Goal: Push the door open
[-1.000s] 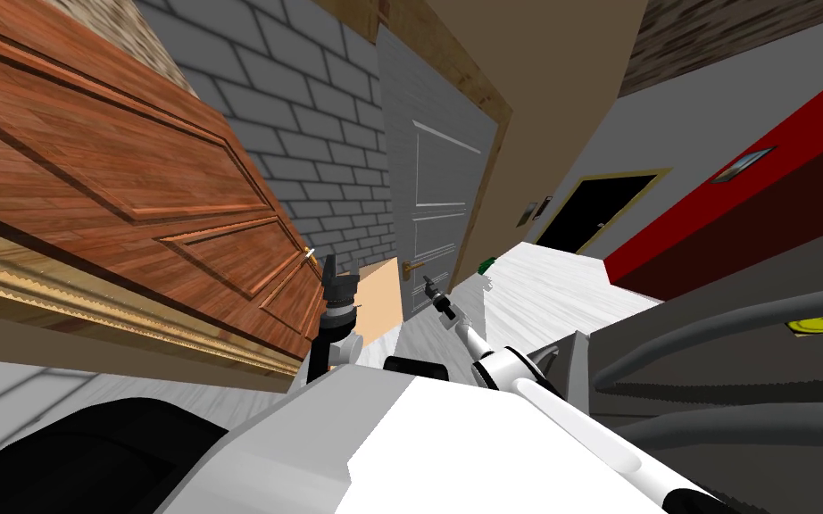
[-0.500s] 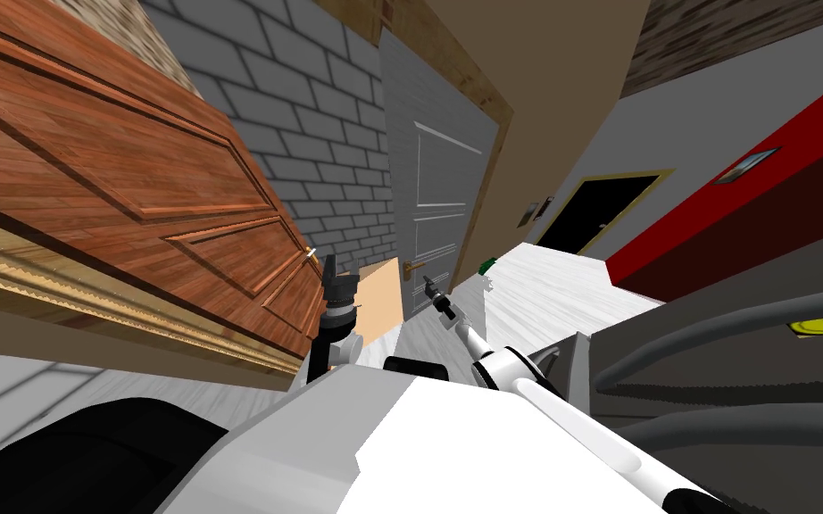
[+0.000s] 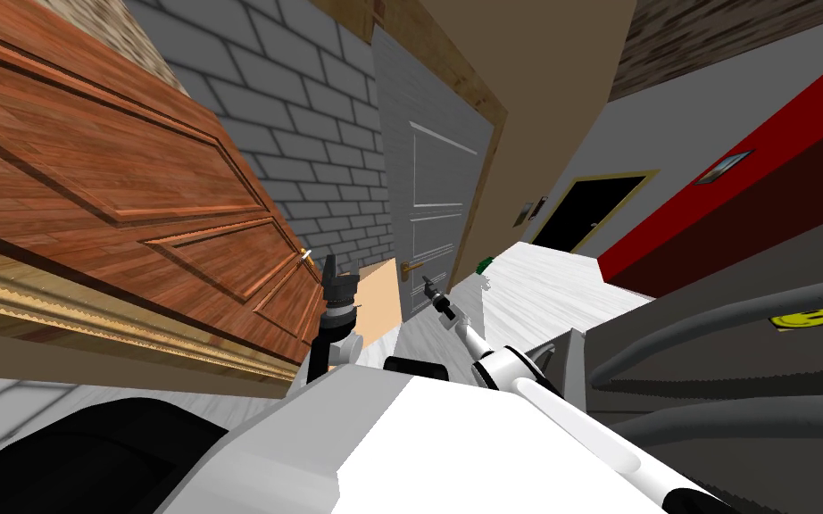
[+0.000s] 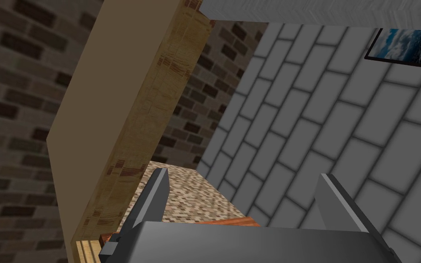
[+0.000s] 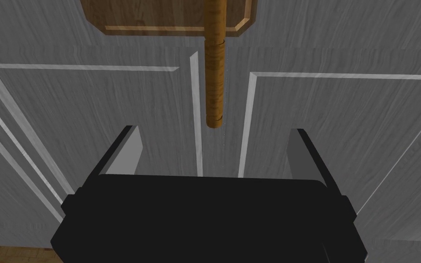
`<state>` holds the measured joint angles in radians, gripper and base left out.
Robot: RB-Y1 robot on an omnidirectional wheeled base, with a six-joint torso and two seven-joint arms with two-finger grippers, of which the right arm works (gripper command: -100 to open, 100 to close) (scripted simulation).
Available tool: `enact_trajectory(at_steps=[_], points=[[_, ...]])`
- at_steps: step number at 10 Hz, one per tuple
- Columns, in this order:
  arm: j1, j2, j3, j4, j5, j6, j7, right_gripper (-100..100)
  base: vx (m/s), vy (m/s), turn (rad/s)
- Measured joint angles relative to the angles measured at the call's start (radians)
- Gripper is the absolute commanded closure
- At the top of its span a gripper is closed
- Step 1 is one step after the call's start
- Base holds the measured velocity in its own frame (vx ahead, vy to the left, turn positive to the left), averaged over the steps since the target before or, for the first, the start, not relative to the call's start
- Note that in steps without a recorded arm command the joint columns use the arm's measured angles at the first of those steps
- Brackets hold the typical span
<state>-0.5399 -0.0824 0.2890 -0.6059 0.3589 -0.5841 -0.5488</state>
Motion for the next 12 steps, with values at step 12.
enact_trajectory(at_steps=[12], points=[[-0.002,-0.003,0.020,0.000,0.011,-0.011,-0.024,-100,0.010,0.001,-0.016]])
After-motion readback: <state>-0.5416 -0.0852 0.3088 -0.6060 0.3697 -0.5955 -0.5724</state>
